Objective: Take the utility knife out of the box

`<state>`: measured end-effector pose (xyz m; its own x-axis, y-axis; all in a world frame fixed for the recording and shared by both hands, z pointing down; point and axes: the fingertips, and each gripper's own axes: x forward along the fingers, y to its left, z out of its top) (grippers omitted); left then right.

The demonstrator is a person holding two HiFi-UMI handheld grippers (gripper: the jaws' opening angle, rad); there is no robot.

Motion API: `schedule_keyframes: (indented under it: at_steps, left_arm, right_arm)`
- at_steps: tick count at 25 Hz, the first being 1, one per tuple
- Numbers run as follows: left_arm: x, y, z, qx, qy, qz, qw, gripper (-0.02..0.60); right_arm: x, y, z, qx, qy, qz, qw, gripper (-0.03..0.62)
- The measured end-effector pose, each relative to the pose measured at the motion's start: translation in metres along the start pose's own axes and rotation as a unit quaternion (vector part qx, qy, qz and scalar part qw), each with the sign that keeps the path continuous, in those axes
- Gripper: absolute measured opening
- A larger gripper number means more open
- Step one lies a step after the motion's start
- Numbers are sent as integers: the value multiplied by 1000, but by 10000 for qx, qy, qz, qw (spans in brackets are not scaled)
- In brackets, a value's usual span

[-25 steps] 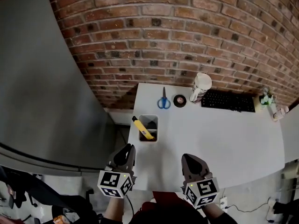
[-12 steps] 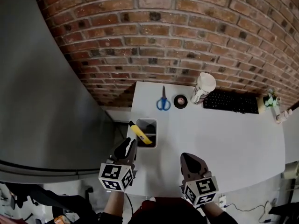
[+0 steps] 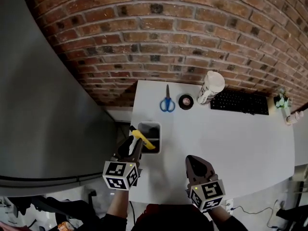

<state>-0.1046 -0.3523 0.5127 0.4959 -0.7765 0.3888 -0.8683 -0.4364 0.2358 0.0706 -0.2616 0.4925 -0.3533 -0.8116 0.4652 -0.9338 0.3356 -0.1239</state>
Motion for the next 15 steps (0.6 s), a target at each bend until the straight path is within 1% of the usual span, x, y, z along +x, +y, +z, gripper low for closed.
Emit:
schedule_keyframes:
  at_steps: [4, 7, 15]
  left_arm:
    - [9, 3, -2, -39, 69, -34, 10000, 147]
    - [13, 3, -3, -136, 59, -88, 9999, 158]
    - [16, 2, -1, -215, 16, -253, 9994, 160]
  right_arm:
    - [5, -2, 0, 4, 41, 0, 10000, 8]
    - [7, -4, -1, 7, 68, 8, 10000, 8]
    - [14, -6, -3, 39, 158, 63, 9998, 8]
